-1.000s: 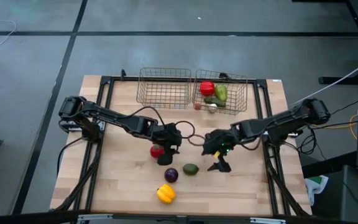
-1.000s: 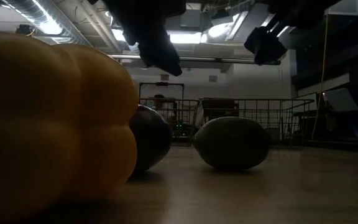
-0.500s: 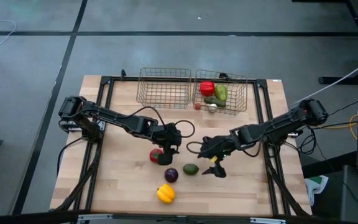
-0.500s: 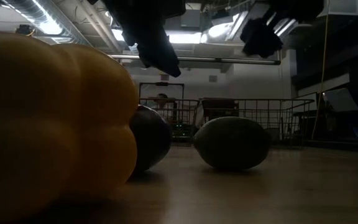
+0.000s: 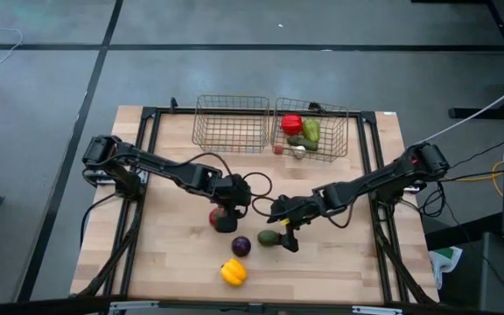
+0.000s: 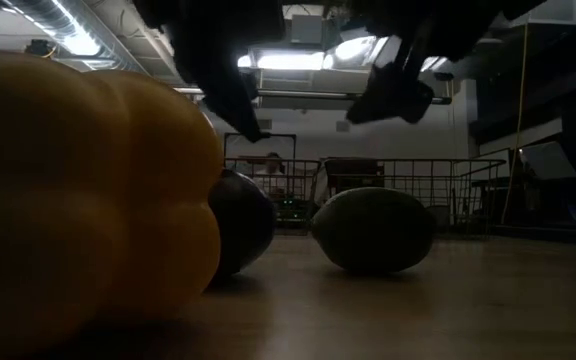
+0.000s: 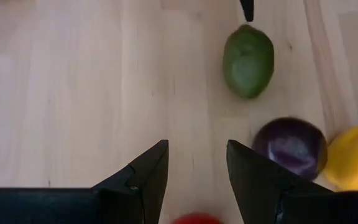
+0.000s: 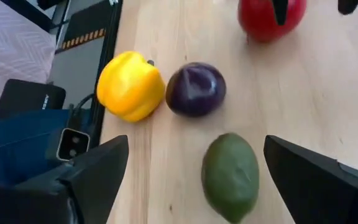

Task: Sort produce into baskets
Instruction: Put the green lime into the left gold wire basket

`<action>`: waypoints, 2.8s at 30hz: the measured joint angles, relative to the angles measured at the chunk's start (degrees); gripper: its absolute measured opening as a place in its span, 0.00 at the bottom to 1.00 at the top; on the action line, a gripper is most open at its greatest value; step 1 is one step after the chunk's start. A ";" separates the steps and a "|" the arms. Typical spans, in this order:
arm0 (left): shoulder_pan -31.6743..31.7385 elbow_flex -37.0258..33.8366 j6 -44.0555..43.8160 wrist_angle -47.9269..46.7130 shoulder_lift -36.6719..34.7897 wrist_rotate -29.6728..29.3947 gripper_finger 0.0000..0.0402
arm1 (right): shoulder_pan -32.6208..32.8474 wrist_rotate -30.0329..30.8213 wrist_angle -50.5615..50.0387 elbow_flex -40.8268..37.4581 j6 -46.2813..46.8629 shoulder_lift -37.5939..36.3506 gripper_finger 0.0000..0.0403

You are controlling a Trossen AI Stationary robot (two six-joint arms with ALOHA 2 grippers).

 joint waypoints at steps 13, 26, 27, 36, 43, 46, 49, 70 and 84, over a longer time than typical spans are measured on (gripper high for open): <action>-3.12 0.00 -0.45 -6.80 -6.53 -0.96 0.40 | 0.43 1.98 1.11 0.00 -0.48 8.15 0.93; -3.76 0.00 -3.06 -8.37 -9.38 -1.91 0.40 | 4.28 11.90 1.02 0.00 -4.74 13.29 0.93; -3.76 0.00 -3.12 -8.34 -9.41 -1.93 0.40 | 4.20 12.13 1.14 0.00 -4.71 13.45 0.93; -3.76 0.00 -3.10 -8.54 -9.97 -1.95 0.40 | 4.09 13.53 1.33 0.02 -4.56 14.04 0.91; -3.76 0.00 -3.83 -8.68 -12.38 -2.58 0.40 | 4.09 11.99 2.16 -0.04 -4.52 15.73 0.68; -4.01 0.00 -3.98 -10.26 -13.87 -2.65 0.40 | 4.09 11.96 3.70 0.04 -4.53 15.86 0.56; -4.37 0.00 -4.00 -11.93 -15.75 -3.25 0.40 | 4.08 11.96 3.80 0.89 -4.55 15.78 0.49; -5.62 0.00 -5.98 -17.68 -37.54 -13.80 0.40 | -6.26 23.06 -10.07 28.56 -35.12 15.54 0.55; -5.62 0.00 -3.11 -17.76 -40.40 -14.22 0.40 | -27.40 21.66 -9.82 31.48 -42.10 15.97 0.57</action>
